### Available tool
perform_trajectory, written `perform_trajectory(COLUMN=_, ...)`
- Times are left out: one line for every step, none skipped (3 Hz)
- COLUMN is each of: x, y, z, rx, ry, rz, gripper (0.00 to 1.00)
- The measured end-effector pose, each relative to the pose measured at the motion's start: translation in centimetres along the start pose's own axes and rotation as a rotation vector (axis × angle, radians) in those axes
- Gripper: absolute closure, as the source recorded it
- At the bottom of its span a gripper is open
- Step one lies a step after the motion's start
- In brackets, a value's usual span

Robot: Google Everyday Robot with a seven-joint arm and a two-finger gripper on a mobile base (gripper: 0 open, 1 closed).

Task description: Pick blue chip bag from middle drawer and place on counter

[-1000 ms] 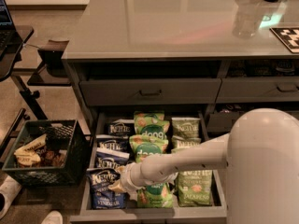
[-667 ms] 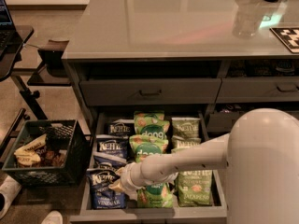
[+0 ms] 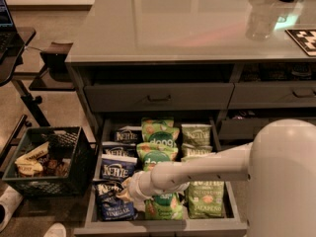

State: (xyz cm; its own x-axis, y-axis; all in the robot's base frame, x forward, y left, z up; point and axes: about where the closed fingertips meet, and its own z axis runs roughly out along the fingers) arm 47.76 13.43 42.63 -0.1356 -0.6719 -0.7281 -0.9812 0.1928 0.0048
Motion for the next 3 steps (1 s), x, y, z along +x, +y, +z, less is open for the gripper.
perform_trajectory(x=-2.4, y=-0.9, z=-2.4, rx=-0.021, ry=-0.071, rz=-0.03, gripper=1.0)
perform_trajectory(x=-4.9, y=-3.7, z=-7.7, rx=-0.019, ry=-0.188, rz=-0.023, gripper=1.0)
perform_trajectory(x=-6.1, y=-7.6, z=-14.4, rx=-0.001, ry=-0.27, rz=0.012, gripper=1.0)
